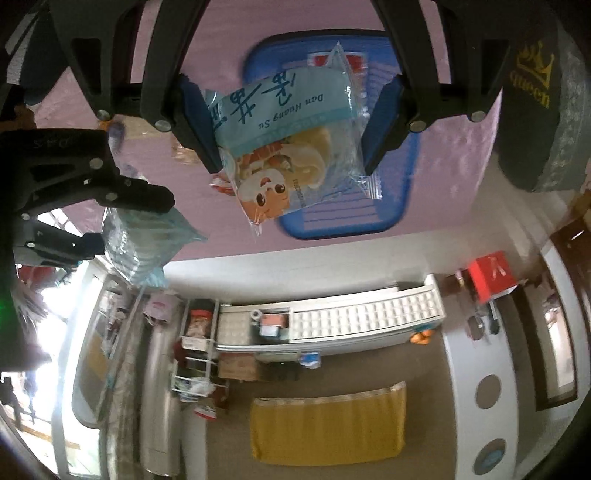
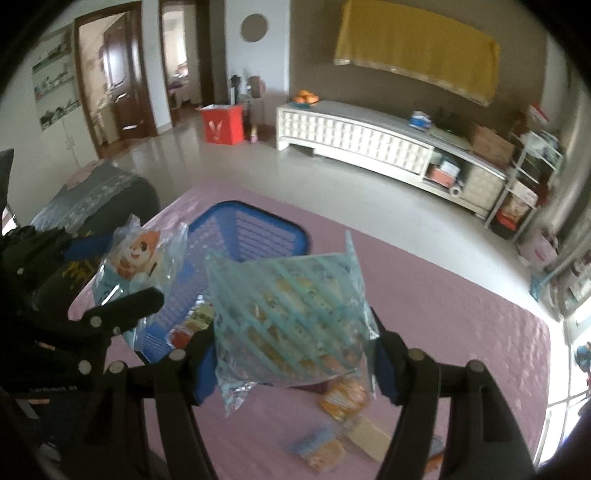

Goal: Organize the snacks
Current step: 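Carry both bags over the basket with both tools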

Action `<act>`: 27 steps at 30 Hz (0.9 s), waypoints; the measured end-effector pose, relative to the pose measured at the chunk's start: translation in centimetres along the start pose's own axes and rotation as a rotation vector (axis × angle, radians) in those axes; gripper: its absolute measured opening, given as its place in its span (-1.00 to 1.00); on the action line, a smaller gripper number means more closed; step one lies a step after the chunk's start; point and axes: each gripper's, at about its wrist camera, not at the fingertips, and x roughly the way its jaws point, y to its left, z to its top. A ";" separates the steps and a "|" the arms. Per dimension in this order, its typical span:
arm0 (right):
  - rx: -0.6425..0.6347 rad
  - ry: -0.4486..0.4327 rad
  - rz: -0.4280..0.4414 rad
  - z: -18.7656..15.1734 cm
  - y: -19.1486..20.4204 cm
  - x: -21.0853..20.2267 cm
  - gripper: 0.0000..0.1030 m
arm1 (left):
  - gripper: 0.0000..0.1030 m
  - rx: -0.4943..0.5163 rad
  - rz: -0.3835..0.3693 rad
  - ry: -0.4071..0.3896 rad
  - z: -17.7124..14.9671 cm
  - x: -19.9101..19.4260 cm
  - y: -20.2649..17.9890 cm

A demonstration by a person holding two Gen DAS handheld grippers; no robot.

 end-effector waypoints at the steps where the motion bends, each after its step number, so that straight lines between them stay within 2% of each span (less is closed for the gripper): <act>1: -0.008 0.008 0.007 0.4 0.6 0.7 0.40 | 0.40 -0.016 0.006 -0.001 -0.3 0.0 1.2; 7: -0.055 0.054 0.025 2.3 3.9 4.4 0.40 | 0.40 -0.084 0.046 0.026 -1.6 1.2 6.4; 12: -0.074 0.102 0.014 3.3 5.0 7.4 0.40 | 0.40 -0.119 0.052 0.058 -2.3 2.8 9.5; 17: -0.068 0.167 0.010 4.1 5.3 11.0 0.40 | 0.40 -0.142 0.042 0.064 -2.6 3.8 10.9; 22: -0.103 0.210 -0.041 4.6 5.9 13.8 0.42 | 0.40 -0.156 0.042 0.075 -2.8 4.9 11.9; 26: -0.154 0.218 -0.193 4.5 5.8 15.3 0.77 | 0.40 -0.127 0.045 0.085 -2.6 5.4 10.9; 27: -0.156 0.206 -0.207 4.5 5.8 15.1 0.86 | 0.40 -0.118 0.046 0.083 -2.7 5.5 10.7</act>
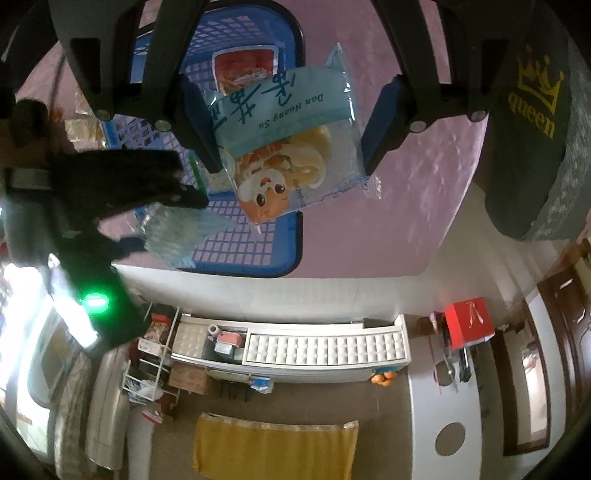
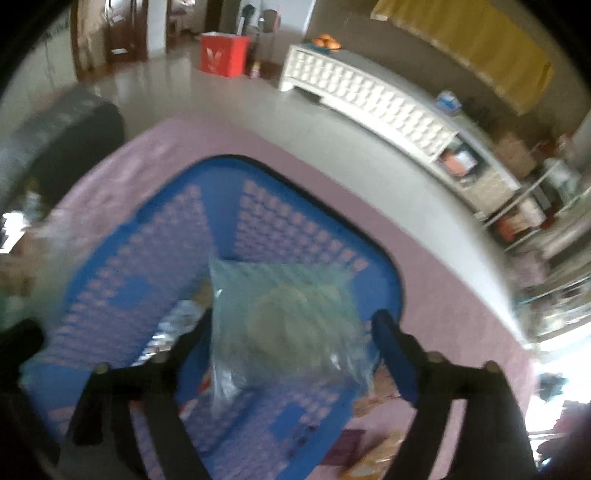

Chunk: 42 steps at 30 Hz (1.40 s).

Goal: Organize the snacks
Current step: 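Carry both bags over the basket with both tools, then release the light-blue bag into the basket with the right tool while the left tool lowers the pastry bag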

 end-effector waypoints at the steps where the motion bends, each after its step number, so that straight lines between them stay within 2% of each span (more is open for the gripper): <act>1: 0.010 -0.020 0.002 -0.1 -0.2 -0.5 0.88 | 0.40 0.003 0.002 0.003 -0.1 0.1 -0.1; 5: 0.056 -0.048 0.063 -0.9 -1.2 -2.8 0.95 | 0.40 -0.002 0.000 0.015 -0.1 0.1 -0.5; 9: 0.075 -0.056 0.061 -2.0 -2.2 -4.9 0.95 | 0.40 -0.006 0.001 0.022 0.4 0.2 -0.6; 19: 0.124 -0.060 0.080 -3.6 -3.8 -6.9 0.95 | 0.40 0.010 -0.009 0.024 0.7 -0.5 -1.6; 32: 0.197 -0.064 0.125 -5.5 -5.9 -5.9 0.95 | 0.41 0.057 -0.057 0.060 1.2 1.5 -4.3; 42: 0.270 -0.075 0.135 -5.4 -8.3 -3.8 0.95 | 0.41 0.111 -0.053 0.091 3.4 4.9 -5.8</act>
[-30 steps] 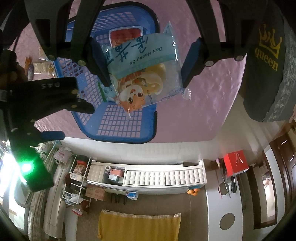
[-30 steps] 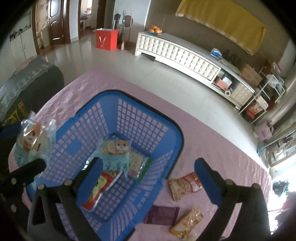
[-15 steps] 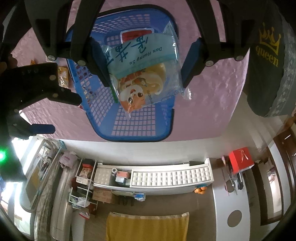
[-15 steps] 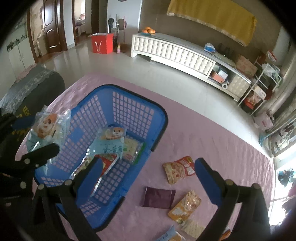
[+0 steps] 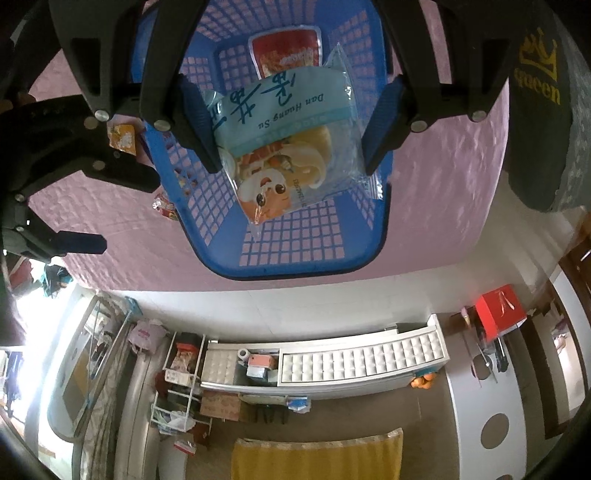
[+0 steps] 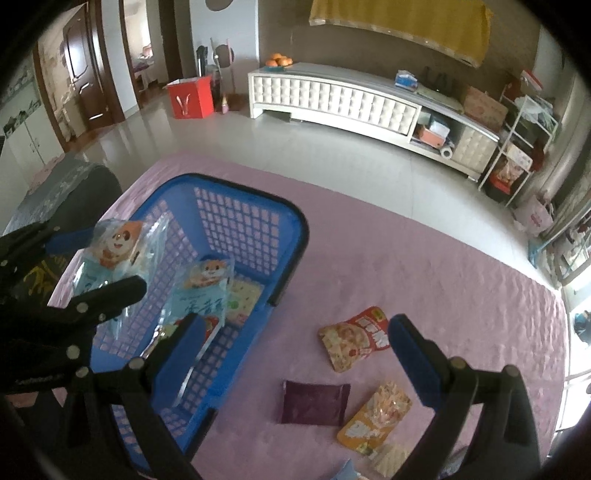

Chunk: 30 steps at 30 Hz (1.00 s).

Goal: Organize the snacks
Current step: 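Release the light-blue bag into the basket with the right tool while the left tool lowers the pastry bag, then move both tools away from the basket over the remaining snacks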

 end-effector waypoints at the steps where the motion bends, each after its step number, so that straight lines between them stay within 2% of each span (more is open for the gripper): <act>1: 0.013 -0.013 -0.012 0.2 -0.4 0.2 0.95 | 0.41 0.003 0.005 0.001 0.2 0.3 0.0; 6: 0.079 -0.021 -0.008 0.5 -2.4 1.0 0.95 | 0.43 -0.015 -0.002 -0.009 2.1 2.3 0.4; 7: 0.082 -0.024 -0.005 0.5 -2.6 0.9 0.95 | 0.51 -0.015 -0.002 -0.004 2.5 2.9 0.5; 10: 0.079 -0.039 -0.003 0.4 -2.9 0.5 0.95 | 0.55 0.000 -0.015 0.010 3.2 4.0 0.5; 15: 0.084 -0.035 0.009 0.0 -2.9 -0.1 0.95 | 0.59 -0.015 -0.006 0.020 3.2 4.0 0.8; 22: 0.073 -0.070 0.016 -0.9 -2.1 -3.5 0.95 | 0.59 -0.006 0.007 0.013 2.0 1.1 -0.2; 30: 0.080 -0.110 0.005 -2.3 -2.6 -8.0 0.95 | 0.59 0.008 0.002 -0.033 1.0 -3.9 -1.8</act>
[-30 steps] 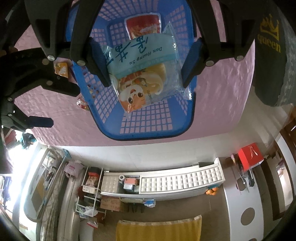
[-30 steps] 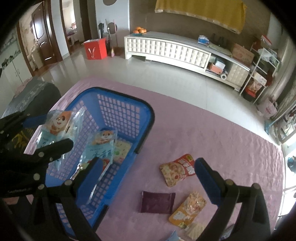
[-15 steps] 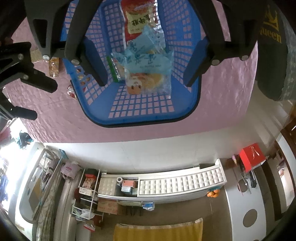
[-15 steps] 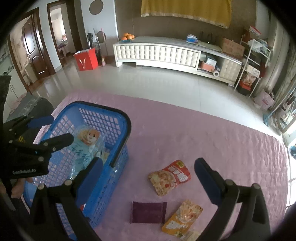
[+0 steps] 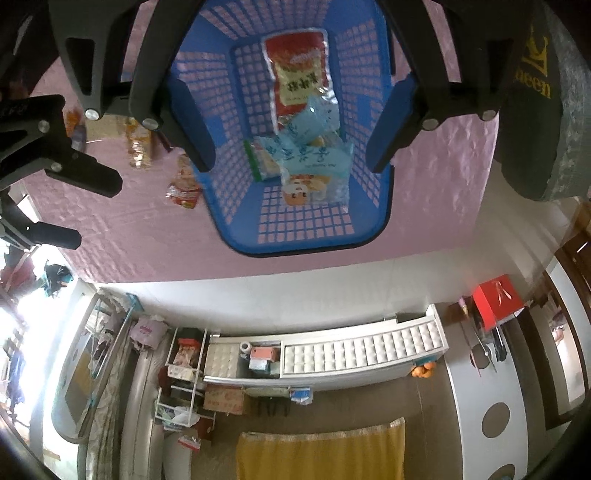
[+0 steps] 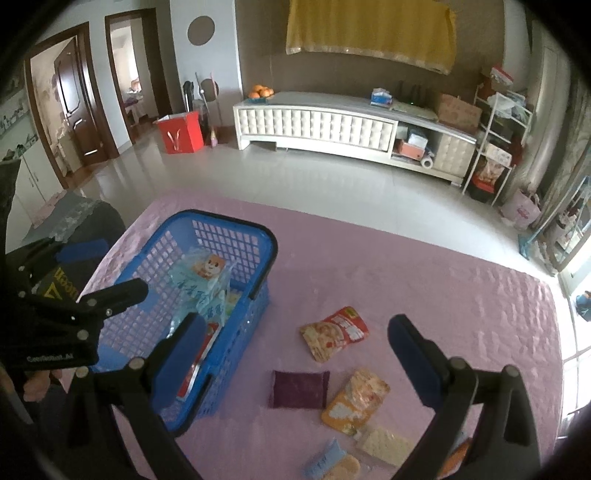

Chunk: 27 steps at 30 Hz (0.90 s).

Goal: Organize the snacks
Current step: 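Move both tools away from the basket over the remaining snacks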

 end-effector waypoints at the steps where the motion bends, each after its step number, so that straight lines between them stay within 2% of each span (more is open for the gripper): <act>1: 0.002 -0.007 -0.004 -0.2 -0.1 -0.7 0.95 | 0.59 0.002 -0.004 -0.004 0.0 -0.4 -0.3; 7: 0.016 -0.024 -0.007 -1.4 -1.0 -2.8 0.95 | 0.59 0.025 -0.020 -0.038 -0.7 -3.4 -2.9; 14: 0.038 -0.028 -0.025 -3.6 -2.9 -4.4 0.95 | 0.59 0.075 -0.025 -0.054 -1.3 -5.1 -6.4; 27: 0.075 0.016 -0.061 -8.2 -8.4 -5.0 0.95 | 0.59 0.177 -0.093 -0.012 -2.6 -3.4 -14.0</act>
